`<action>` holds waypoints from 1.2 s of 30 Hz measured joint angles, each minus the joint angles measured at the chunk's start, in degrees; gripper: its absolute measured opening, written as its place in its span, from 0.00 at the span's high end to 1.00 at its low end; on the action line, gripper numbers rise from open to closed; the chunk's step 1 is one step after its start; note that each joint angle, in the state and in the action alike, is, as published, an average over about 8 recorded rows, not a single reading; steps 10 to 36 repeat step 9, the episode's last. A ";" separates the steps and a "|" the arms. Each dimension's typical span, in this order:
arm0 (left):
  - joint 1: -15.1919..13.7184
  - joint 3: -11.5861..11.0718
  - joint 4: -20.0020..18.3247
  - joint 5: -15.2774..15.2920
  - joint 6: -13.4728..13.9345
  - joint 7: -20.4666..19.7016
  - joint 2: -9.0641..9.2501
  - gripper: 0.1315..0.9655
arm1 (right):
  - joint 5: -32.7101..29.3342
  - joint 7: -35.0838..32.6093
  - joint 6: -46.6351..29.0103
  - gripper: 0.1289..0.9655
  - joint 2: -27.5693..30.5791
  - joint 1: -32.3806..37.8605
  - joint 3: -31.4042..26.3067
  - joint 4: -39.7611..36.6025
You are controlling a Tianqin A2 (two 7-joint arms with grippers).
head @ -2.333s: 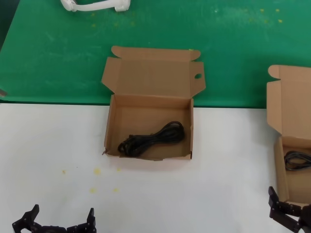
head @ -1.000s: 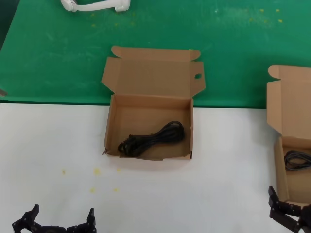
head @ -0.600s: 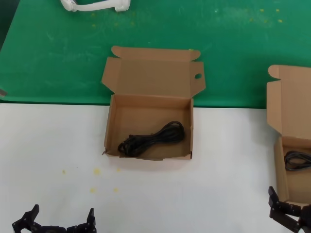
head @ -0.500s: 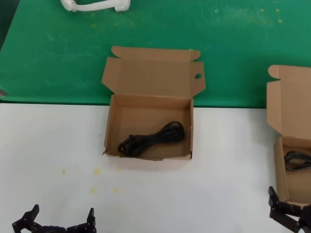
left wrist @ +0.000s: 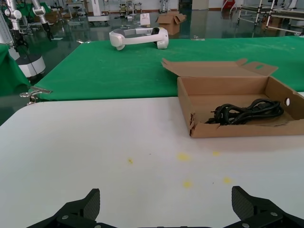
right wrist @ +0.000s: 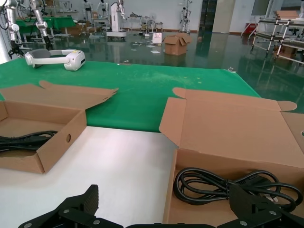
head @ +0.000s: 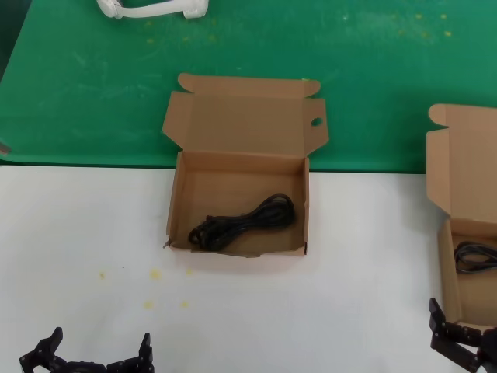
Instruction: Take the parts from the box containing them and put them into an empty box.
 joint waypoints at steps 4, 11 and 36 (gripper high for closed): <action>0.00 0.00 0.00 0.00 0.00 0.00 0.00 0.00 | 0.00 0.00 0.00 0.00 0.00 0.00 0.00 0.00; 0.00 0.00 0.00 0.00 0.00 0.00 0.00 0.00 | 0.00 0.00 0.00 0.00 0.00 0.00 0.00 0.00; 0.00 0.00 0.00 0.00 0.00 0.00 0.00 0.00 | 0.00 0.00 0.00 0.00 0.00 0.00 0.00 0.00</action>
